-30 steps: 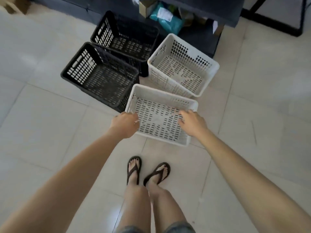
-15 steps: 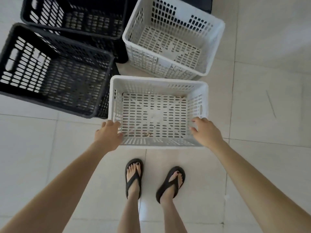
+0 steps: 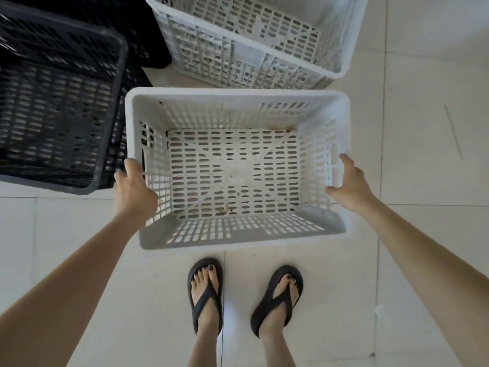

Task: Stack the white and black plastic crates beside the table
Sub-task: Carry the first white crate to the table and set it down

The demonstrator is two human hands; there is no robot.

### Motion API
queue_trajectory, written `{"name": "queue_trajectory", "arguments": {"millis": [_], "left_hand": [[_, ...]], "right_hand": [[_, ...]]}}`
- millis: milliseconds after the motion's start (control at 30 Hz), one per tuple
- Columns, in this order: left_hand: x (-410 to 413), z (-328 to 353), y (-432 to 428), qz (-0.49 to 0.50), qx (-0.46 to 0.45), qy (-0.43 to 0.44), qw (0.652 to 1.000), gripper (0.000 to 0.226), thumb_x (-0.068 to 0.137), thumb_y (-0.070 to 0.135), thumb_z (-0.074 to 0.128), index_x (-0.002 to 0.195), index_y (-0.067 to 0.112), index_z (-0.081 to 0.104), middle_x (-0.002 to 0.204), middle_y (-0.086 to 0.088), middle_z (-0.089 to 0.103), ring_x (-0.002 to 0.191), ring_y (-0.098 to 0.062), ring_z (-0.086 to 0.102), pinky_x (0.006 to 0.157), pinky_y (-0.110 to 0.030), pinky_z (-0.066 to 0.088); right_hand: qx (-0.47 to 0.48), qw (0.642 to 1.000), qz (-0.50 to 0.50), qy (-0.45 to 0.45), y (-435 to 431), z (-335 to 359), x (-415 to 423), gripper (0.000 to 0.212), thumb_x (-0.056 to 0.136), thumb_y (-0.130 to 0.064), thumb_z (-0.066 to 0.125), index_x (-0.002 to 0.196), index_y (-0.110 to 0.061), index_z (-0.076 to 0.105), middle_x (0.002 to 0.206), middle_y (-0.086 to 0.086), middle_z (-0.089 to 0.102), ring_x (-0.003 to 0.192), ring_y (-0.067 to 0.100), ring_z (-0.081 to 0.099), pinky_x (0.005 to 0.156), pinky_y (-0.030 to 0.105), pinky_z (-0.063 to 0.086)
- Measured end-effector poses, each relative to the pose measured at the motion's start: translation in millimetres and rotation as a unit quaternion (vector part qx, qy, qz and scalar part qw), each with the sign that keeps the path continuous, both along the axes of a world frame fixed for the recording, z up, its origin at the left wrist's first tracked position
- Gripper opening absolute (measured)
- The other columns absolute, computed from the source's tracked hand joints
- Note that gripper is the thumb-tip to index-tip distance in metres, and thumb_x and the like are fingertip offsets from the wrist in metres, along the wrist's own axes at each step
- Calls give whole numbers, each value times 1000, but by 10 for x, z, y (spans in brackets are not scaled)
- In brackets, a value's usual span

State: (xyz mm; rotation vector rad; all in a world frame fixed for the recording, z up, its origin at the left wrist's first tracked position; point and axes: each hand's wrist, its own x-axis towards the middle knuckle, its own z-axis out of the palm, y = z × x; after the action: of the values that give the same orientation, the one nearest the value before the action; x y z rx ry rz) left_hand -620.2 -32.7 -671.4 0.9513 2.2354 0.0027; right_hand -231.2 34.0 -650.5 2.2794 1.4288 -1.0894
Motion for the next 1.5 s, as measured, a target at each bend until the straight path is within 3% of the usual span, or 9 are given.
{"name": "queue_trajectory", "arguments": {"millis": [133,267,333,600,767,1000,1167,1333,1500], "left_hand": [[-45,118,169,15,-55,37,998,51,83,-9,48,125,10,28,89,-21,52,85,-40,55,66,-45,47],[-36,259,220,-28,-131,67,989,53,85,-6,50,134,-1,33,123,-30,53,114,-46,54,85,-46,48],[-7,372,204,-42,-146,83,985,48,85,-7,50,131,-5,35,125,-32,51,116,-46,52,80,-45,45],[293,1244,156,-74,-169,101,978,49,86,-6,49,133,-6,37,127,-30,52,119,-43,52,91,-44,48],[656,2187,236,-76,-148,106,980,43,84,0,51,126,-7,43,123,-27,56,114,-41,57,85,-41,51],[1251,3546,753,-73,-95,96,988,35,85,8,50,119,-3,49,112,-19,59,104,-35,60,82,-40,54],[1676,4153,1403,-104,-95,78,987,10,88,9,46,79,6,48,66,-5,50,56,-18,50,48,-25,40],[2124,4340,2186,-138,-114,47,983,28,90,7,43,62,9,41,56,-3,39,53,-17,53,67,-31,56],[2640,4292,3170,-184,-116,23,976,25,93,12,41,69,5,45,60,-1,48,49,-11,47,49,-21,44]], "right_hand": [[28,996,-84,23,118,-94,165,91,83,-7,65,149,-31,7,146,14,34,130,33,41,83,28,34],[-45,999,-2,-19,154,-43,295,75,76,-5,66,138,-17,26,121,18,52,100,32,54,57,26,41],[-63,997,18,-31,112,45,360,64,78,-2,64,133,-9,31,114,18,53,88,27,51,48,24,36],[-95,995,0,-17,-120,891,726,60,81,0,61,134,-6,32,92,6,48,65,13,44,52,25,39],[-105,994,-19,-5,-66,1772,1034,72,80,2,60,140,-5,21,110,15,47,99,31,54,63,29,46],[-79,996,-33,5,391,3100,1655,69,82,-7,60,141,-3,23,133,21,44,120,35,50,81,34,48],[-81,994,-58,40,938,3828,2132,77,80,-16,65,144,-5,23,136,18,43,102,27,46,68,29,41],[-75,992,-96,39,1573,4249,2645,76,74,-15,67,139,-4,30,129,17,49,102,28,51,66,27,43],[-61,989,-131,30,2366,4357,3156,67,79,-16,65,135,-3,32,122,17,51,103,30,54,61,27,41]]}}
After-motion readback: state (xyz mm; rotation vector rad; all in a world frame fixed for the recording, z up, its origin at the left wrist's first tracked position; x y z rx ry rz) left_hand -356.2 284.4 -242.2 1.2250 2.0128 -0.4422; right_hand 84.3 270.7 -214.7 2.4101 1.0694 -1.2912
